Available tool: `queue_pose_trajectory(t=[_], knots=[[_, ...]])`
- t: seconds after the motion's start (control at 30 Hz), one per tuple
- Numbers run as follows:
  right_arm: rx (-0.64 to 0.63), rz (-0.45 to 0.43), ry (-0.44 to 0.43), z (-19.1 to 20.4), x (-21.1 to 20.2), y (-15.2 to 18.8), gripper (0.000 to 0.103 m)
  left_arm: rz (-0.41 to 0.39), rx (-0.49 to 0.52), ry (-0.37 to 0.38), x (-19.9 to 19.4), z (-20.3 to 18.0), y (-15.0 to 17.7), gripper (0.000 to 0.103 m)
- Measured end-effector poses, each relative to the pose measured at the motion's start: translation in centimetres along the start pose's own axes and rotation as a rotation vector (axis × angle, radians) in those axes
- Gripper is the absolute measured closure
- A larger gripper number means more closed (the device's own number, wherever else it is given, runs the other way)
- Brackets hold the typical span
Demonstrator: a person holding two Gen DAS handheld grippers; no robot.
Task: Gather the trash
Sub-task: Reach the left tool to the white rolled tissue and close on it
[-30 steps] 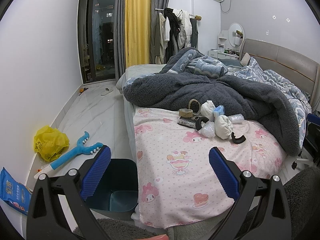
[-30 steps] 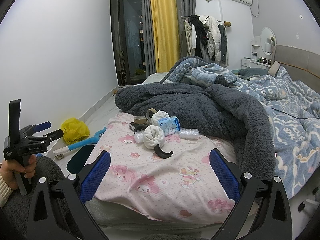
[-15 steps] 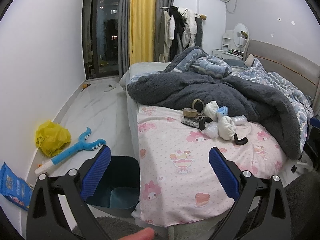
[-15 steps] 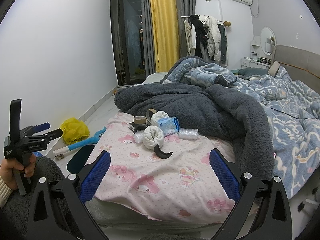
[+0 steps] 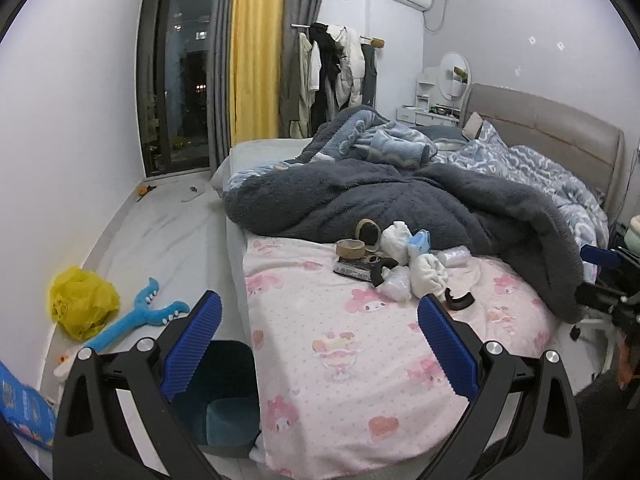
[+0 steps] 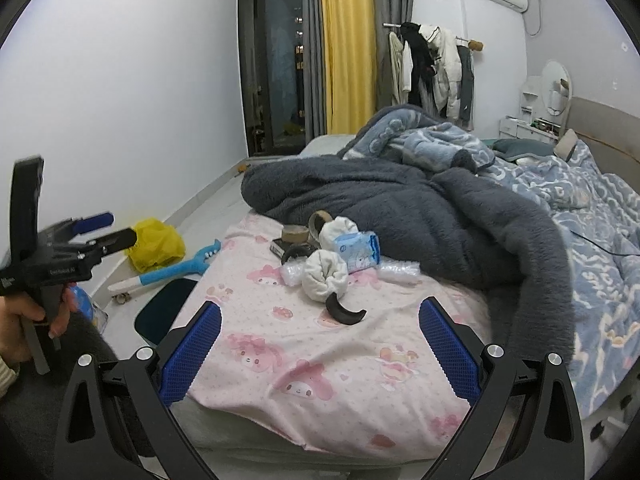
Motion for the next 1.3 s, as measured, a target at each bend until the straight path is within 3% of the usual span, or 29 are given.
queue_pose_trajectory(t=[0.23,0.3,0.37,0.57,0.63,0.77,0.93,1.03,1.3], knots=[[0.038,0.046,-0.021,-0.4,4.1,1.5,0.003,0.062,0.024,0.064,4.7,-0.7,1.0,0.005],[0.055,0.060,-0.024,-0.9,5.1,1.7,0.003,0.077,0.024,0.081,5.5,-0.8,1.2,0.008],[0.064,0.064,-0.029,-1.2,5.7,1.6,0.003,0.093,0.019,0.103,6.2,-0.9,1.4,0.018],[0.051,0.081,-0.033,-1.9,8.3,1.7,0.003,0.102,0.027,0.185,8.1,-2.2,0.8,0.020],[0.050,0.095,-0.041,-2.1,9.5,2.1,0.006,0.107,0.044,0.210,8.9,-3.0,0.6,0.021],[0.062,0.126,-0.049,-2.8,11.8,2.8,0.023,0.134,0.087,0.254,10.8,-4.8,0.6,0.029],[0.041,0.148,-0.063,-2.6,13.7,3.4,0.023,0.161,0.131,0.313,12.4,-6.5,0.6,0.029],[0.048,0.167,-0.065,-2.8,15.0,3.5,0.034,0.168,0.141,0.330,13.3,-7.1,0.6,0.029],[0.112,0.214,-0.050,-4.1,17.6,4.0,0.035,0.183,0.110,0.360,14.7,-8.3,-0.3,0.029]])
Point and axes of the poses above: each gripper's, at about its wrist camera, not at the fingertips, and x roughly the way its jaws point, z to its left, y to its underside, the point moved 7 cm from there along x, roughly the way its jaws point
